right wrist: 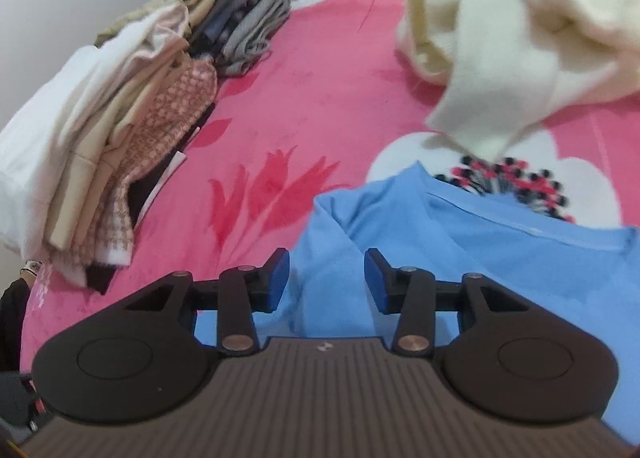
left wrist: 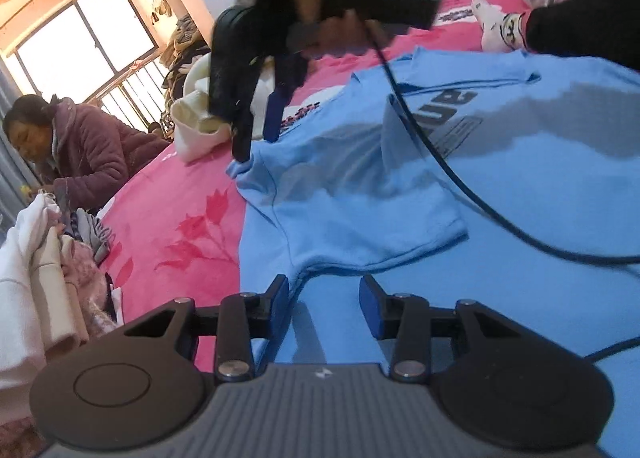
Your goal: Fold clothes
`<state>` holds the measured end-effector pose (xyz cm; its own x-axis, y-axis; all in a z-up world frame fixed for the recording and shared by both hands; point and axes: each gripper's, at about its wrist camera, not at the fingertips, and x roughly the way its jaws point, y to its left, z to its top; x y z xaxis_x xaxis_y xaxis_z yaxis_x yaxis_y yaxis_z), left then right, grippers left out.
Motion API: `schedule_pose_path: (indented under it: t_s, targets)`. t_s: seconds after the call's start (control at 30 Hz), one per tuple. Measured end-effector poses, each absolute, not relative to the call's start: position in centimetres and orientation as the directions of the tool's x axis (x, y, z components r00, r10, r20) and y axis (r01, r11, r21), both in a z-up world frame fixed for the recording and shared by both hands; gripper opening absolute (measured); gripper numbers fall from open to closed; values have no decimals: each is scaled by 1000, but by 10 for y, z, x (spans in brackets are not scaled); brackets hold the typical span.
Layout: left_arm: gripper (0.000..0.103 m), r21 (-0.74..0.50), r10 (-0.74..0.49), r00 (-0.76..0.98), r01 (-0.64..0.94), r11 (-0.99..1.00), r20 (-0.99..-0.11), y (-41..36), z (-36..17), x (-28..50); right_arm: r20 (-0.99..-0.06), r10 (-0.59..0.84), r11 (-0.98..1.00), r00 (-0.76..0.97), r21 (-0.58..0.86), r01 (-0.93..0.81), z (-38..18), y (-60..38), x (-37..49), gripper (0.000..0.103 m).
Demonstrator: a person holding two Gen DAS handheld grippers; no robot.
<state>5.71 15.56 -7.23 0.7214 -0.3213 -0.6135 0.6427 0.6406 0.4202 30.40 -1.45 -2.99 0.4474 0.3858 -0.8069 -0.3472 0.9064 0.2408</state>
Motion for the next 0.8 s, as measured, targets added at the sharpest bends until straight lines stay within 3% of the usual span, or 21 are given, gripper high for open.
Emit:
schedule_pose_path:
  t_s: [0.13, 0.17, 0.2, 0.3, 0.5, 0.8]
  targets:
    - [27, 413, -316, 736, 622, 665, -599, 154, -77, 65, -854, 342, 907, 392, 190, -376, -41, 3, 319, 38]
    - [21, 415, -309, 743, 612, 673, -594, 153, -78, 66, -863, 333, 907, 380, 183, -378, -43, 5, 322, 29]
    - [16, 416, -303, 749, 602, 681, -589, 153, -78, 68, -866, 325, 911, 379, 180, -370, -44, 6, 323, 12]
    - [8, 406, -294, 770, 571, 713, -566, 154, -78, 71, -856, 354, 910, 376, 222, -350, -44, 2, 324, 6]
    - [5, 329, -236, 834, 434, 839, -499, 174, -61, 75, -785, 440, 896, 435, 354, -268, -33, -16, 329, 4]
    - [5, 256, -81, 817, 271, 928, -571, 208, -64, 105, -684, 552, 831, 477, 501, -243, -51, 7, 358, 4]
